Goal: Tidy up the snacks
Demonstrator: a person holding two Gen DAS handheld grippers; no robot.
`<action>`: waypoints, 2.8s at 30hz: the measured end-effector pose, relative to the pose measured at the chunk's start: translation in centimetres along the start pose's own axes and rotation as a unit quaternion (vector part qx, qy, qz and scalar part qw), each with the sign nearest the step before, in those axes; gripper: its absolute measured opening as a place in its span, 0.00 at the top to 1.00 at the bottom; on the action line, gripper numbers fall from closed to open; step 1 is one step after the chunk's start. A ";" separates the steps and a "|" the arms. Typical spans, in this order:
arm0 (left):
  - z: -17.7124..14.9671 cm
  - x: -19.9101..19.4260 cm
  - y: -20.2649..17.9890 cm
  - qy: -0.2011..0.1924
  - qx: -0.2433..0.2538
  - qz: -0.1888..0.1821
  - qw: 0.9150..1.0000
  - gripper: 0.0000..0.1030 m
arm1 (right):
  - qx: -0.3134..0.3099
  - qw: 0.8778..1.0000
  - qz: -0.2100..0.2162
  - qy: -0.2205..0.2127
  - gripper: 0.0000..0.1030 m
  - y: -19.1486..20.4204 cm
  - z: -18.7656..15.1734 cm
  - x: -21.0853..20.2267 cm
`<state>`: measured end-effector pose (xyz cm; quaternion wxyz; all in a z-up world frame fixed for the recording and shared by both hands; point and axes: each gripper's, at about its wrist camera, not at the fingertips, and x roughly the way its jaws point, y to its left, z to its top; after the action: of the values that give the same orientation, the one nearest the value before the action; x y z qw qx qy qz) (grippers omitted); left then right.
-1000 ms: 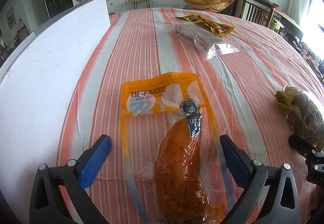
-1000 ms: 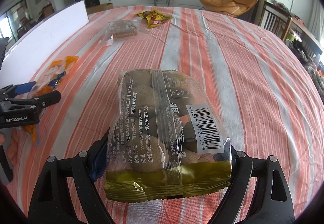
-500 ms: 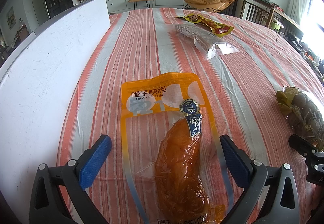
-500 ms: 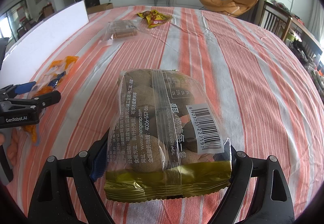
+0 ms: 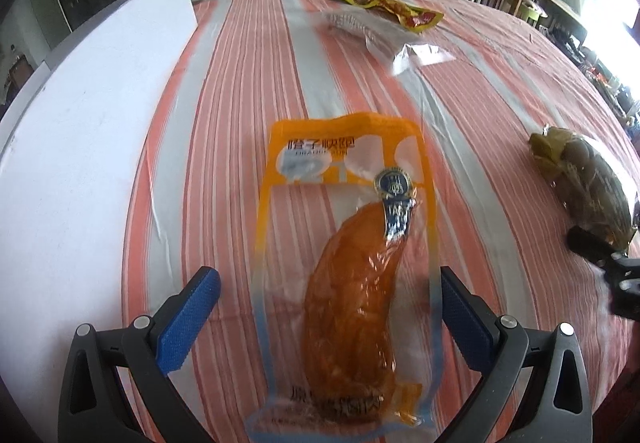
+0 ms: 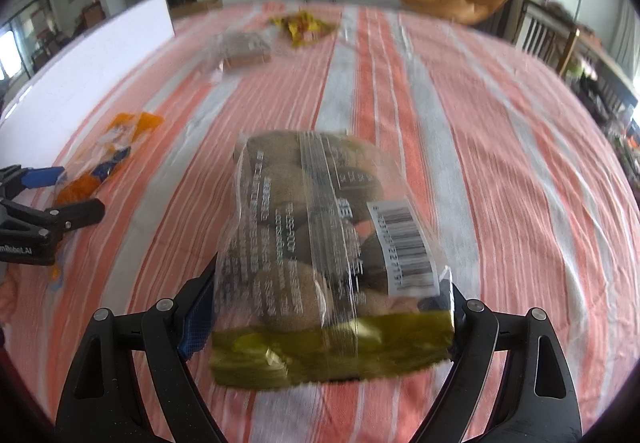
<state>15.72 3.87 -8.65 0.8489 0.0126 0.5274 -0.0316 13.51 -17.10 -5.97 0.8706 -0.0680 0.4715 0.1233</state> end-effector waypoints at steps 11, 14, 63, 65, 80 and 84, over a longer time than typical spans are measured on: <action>-0.8 -2.9 1.4 -0.037 -0.033 -0.066 0.997 0.61 | -0.036 0.994 0.032 0.100 0.32 -0.3 5.4 -0.6; -1.6 -3.6 2.7 -0.033 -0.070 -0.110 0.991 0.61 | -0.017 0.994 0.045 0.095 0.34 -0.6 5.5 -1.3; 0.2 -10.9 -1.5 -0.112 -0.052 -0.123 0.985 0.00 | -0.040 0.997 -0.054 -0.032 0.19 -3.4 1.6 0.3; 0.6 -7.2 -3.2 -0.080 -0.045 -0.099 0.991 0.01 | -0.019 0.998 -0.060 -0.031 0.19 -5.0 0.9 0.6; 0.5 0.4 -2.9 -0.080 -0.021 0.014 0.996 0.00 | 0.028 0.998 -0.022 -0.043 0.15 -6.1 0.5 0.1; 0.4 0.4 -2.9 -0.080 -0.022 0.013 0.997 0.00 | 0.028 0.998 -0.022 -0.043 0.15 -6.3 0.0 -0.3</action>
<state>16.08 0.95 -8.77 0.8886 -0.0022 0.4586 -0.0099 15.08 -23.16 -5.72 0.8942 -0.0481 0.4350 0.0937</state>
